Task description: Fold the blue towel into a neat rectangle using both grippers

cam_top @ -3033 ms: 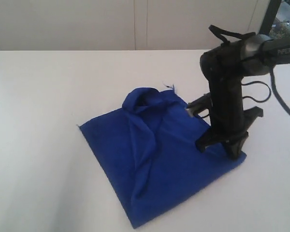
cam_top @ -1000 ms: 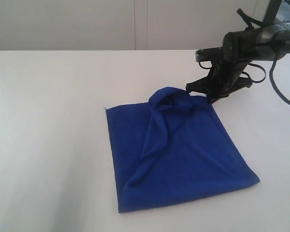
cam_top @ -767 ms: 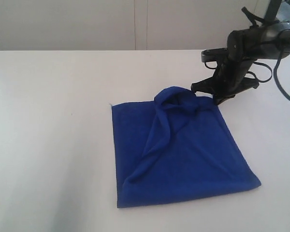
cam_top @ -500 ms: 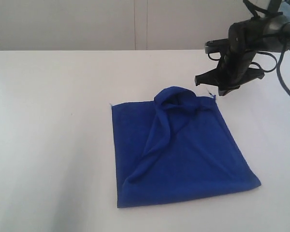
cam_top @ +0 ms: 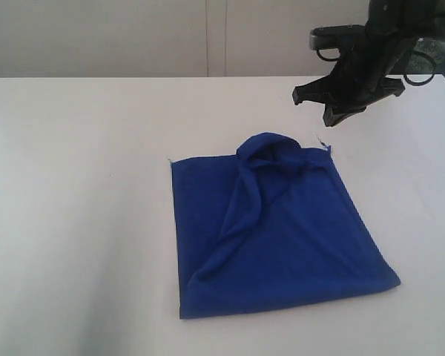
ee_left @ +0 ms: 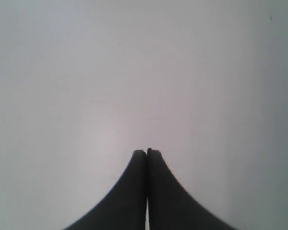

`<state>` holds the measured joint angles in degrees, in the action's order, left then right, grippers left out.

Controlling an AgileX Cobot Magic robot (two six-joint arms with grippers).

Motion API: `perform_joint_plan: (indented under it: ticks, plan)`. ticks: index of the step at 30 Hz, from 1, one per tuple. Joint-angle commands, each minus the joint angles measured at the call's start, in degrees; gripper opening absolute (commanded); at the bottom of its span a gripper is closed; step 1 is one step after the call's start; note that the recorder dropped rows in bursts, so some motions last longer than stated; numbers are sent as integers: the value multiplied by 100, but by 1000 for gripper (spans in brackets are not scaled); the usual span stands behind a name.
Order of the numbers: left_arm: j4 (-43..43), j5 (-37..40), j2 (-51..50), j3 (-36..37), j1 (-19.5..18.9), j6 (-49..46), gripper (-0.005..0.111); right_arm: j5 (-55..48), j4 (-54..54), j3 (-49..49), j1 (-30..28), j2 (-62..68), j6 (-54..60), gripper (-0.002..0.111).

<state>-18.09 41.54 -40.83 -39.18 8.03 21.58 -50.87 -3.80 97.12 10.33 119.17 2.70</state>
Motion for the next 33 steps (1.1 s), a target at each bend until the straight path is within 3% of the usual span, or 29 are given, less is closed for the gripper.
perform_joint_plan:
  ticks: [1,14,23,28,33]
  plan:
    - [-123,20,33,44,22,-227,0,201,-70,-189,-52,95,175,0]
    - [-123,20,33,44,22,-227,0,1229,-47,-316,-52,1020,98,0]
    - [-123,-106,33,44,10,-227,0,917,885,-316,-67,1106,-926,0]
    - [7,-126,33,44,10,-227,0,929,870,-316,-67,1081,-958,0]
    - [295,-744,33,9,10,-209,0,880,380,-118,-67,593,-1094,0]
